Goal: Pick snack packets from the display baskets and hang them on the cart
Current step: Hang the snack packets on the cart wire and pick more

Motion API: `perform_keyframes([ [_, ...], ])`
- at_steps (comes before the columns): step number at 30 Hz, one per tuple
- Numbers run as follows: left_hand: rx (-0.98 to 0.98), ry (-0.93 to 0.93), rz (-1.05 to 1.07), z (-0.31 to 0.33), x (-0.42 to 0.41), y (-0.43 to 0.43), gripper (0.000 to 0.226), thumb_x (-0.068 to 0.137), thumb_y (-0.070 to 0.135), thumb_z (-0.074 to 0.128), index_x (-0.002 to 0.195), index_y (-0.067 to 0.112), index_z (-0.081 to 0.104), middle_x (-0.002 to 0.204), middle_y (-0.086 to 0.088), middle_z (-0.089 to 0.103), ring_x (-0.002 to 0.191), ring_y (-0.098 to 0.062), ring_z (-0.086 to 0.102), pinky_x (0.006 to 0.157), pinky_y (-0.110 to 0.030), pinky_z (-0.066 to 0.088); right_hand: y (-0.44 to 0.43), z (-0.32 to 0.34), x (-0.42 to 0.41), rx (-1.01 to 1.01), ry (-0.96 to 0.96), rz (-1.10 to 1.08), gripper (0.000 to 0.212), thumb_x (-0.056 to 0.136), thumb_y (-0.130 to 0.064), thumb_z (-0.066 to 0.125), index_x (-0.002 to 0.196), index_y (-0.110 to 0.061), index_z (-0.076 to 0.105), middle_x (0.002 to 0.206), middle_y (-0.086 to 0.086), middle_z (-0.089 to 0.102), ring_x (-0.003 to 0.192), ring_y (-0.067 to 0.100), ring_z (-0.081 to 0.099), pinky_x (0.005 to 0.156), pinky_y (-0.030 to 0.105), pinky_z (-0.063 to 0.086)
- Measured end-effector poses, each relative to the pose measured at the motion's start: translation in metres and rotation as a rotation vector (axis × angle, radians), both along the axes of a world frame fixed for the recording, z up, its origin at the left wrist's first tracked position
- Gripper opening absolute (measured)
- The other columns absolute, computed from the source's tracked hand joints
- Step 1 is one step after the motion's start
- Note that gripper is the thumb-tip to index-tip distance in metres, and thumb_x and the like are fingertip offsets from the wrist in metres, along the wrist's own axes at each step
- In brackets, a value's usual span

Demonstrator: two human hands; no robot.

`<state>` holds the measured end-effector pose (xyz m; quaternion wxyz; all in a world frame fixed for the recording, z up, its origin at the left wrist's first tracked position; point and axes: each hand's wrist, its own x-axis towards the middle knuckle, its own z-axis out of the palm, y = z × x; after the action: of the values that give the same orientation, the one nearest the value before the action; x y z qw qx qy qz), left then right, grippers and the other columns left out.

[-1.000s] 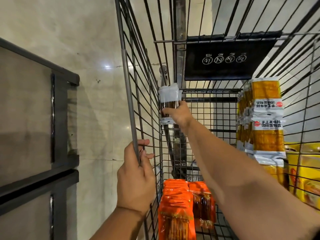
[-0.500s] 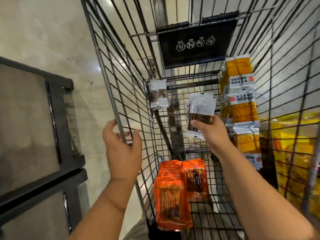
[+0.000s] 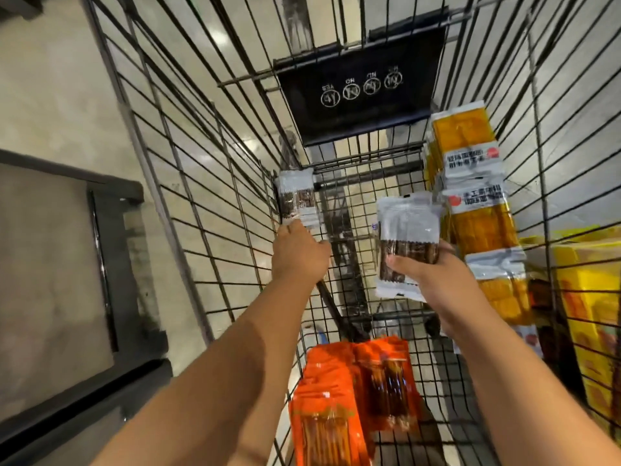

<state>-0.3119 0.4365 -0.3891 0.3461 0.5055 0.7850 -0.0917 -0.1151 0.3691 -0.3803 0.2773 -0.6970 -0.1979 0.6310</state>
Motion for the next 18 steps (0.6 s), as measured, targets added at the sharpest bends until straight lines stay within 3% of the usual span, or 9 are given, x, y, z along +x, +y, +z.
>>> perform_keyframes([
  [4,0.024,0.007,0.149,-0.049,-0.007,0.015,0.046,0.098,0.029,0.053,0.138,0.007,0.048,0.137,-0.016,0.051,0.124,-0.035,0.053,0.104,-0.044,0.047,-0.006,-0.022,0.006,-0.038,-0.047,-0.041,0.047,0.080,-0.033,0.083,0.121,-0.032,0.061,0.107,-0.014,0.071,0.099,0.013,0.066,0.080,0.032,0.049],
  [6,0.087,0.040,0.187,-0.063,-0.006,0.025,0.044,0.101,0.025,0.050,0.140,0.005,0.046,0.139,-0.018,0.047,0.127,-0.036,0.051,0.106,-0.043,0.044,-0.010,-0.032,0.009,-0.050,-0.087,-0.044,0.059,0.072,-0.042,0.086,0.125,-0.034,0.060,0.113,-0.012,0.071,0.105,0.019,0.067,0.092,0.042,0.052],
  [9,0.085,0.074,0.226,-0.076,-0.004,0.043,0.050,0.101,0.023,0.049,0.145,0.002,0.040,0.146,-0.018,0.043,0.132,-0.035,0.045,0.110,-0.041,0.038,-0.016,-0.034,0.011,-0.059,-0.078,-0.030,0.071,0.060,-0.051,0.086,0.125,-0.038,0.061,0.113,-0.012,0.074,0.108,0.018,0.069,0.098,0.049,0.053],
  [12,-0.004,0.123,0.304,-0.088,0.000,0.057,0.060,0.099,0.032,0.054,0.149,0.004,0.034,0.150,-0.016,0.043,0.138,-0.036,0.040,0.113,-0.041,0.032,-0.021,-0.031,0.013,-0.014,-0.016,-0.032,0.048,0.076,-0.030,0.085,0.119,-0.035,0.066,0.107,-0.015,0.076,0.105,0.011,0.071,0.099,0.045,0.052],
  [14,-0.015,0.153,0.348,-0.098,0.002,0.064,0.070,0.094,0.037,0.063,0.149,0.005,0.034,0.149,-0.016,0.044,0.136,-0.035,0.043,0.113,-0.042,0.036,-0.022,-0.028,0.014,-0.013,0.024,-0.022,0.044,0.078,-0.025,0.083,0.118,-0.035,0.068,0.105,-0.016,0.076,0.103,0.008,0.071,0.095,0.040,0.052],
  [16,0.022,0.105,0.455,-0.103,-0.001,0.068,0.065,0.090,0.032,0.069,0.143,0.004,0.044,0.142,-0.015,0.051,0.126,-0.034,0.053,0.106,-0.040,0.047,-0.023,-0.026,0.013,-0.046,0.085,-0.024,0.042,0.074,-0.026,0.085,0.111,-0.037,0.069,0.100,-0.018,0.076,0.097,0.005,0.071,0.084,0.030,0.050],
  [18,0.038,0.059,0.491,-0.106,-0.002,0.071,0.051,0.095,0.027,0.065,0.138,0.003,0.050,0.132,-0.010,0.053,0.108,-0.030,0.060,0.088,-0.026,0.055,-0.024,-0.024,0.012,-0.058,0.129,-0.028,0.054,0.057,-0.034,0.095,0.105,-0.038,0.072,0.098,-0.016,0.077,0.094,0.006,0.072,0.083,0.031,0.050],
])
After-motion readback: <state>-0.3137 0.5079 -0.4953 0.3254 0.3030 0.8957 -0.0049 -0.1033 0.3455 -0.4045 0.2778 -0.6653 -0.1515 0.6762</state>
